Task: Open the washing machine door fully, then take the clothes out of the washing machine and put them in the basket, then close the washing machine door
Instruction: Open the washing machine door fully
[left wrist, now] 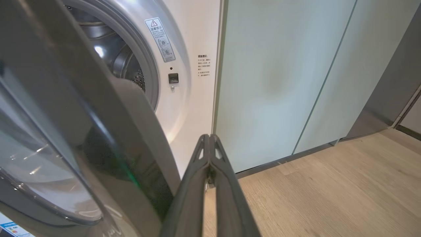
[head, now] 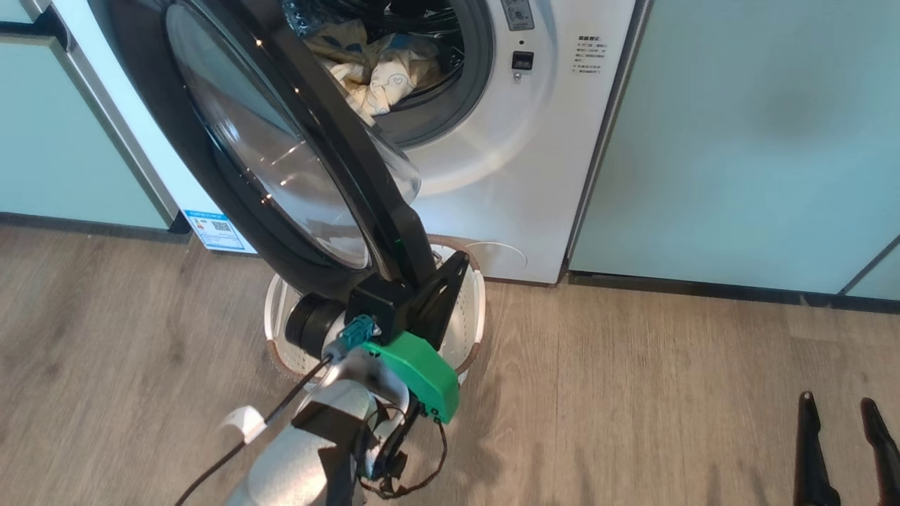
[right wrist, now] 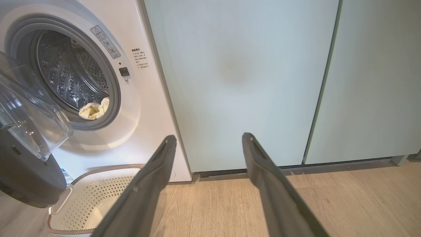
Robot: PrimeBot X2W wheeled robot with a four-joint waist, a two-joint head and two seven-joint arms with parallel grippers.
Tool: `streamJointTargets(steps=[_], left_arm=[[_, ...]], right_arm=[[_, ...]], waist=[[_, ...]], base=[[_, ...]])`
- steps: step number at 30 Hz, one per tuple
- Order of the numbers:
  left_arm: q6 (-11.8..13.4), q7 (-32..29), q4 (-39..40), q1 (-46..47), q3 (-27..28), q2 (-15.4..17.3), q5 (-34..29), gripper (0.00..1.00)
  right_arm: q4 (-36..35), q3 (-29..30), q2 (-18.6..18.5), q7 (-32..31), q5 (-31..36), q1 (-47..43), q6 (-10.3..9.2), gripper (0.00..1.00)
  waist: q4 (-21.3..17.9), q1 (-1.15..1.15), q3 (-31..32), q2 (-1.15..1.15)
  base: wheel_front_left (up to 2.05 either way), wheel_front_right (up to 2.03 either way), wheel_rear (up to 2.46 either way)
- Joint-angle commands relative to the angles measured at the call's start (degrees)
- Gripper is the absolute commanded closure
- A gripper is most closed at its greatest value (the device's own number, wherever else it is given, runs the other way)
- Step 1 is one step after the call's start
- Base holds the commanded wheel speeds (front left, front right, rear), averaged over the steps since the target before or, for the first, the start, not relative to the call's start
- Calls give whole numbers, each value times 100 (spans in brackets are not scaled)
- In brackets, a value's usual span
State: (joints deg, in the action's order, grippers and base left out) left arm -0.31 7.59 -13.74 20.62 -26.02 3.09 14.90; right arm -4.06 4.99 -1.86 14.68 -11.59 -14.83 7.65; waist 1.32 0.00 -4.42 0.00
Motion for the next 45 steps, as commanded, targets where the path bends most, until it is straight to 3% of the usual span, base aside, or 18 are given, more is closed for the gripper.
streamJointTargets(steps=[1, 22, 45], left_arm=[[38, 45, 169, 349, 232, 44, 66, 100], [289, 96, 289, 248, 196, 130, 43, 100], [598, 82, 1052, -310, -36, 238, -32, 100]], right_arm=[[-155, -105, -102, 32, 0, 222, -16, 0], [-161, 6, -102, 32, -60, 305, -16, 0], [-126, 18, -102, 32, -21, 312, -16, 0]], waist=[[6, 0, -9, 0], [323, 0, -185, 0], [1155, 0, -174, 0]], base=[[0, 0, 0], [0, 0, 0], [0, 0, 0]])
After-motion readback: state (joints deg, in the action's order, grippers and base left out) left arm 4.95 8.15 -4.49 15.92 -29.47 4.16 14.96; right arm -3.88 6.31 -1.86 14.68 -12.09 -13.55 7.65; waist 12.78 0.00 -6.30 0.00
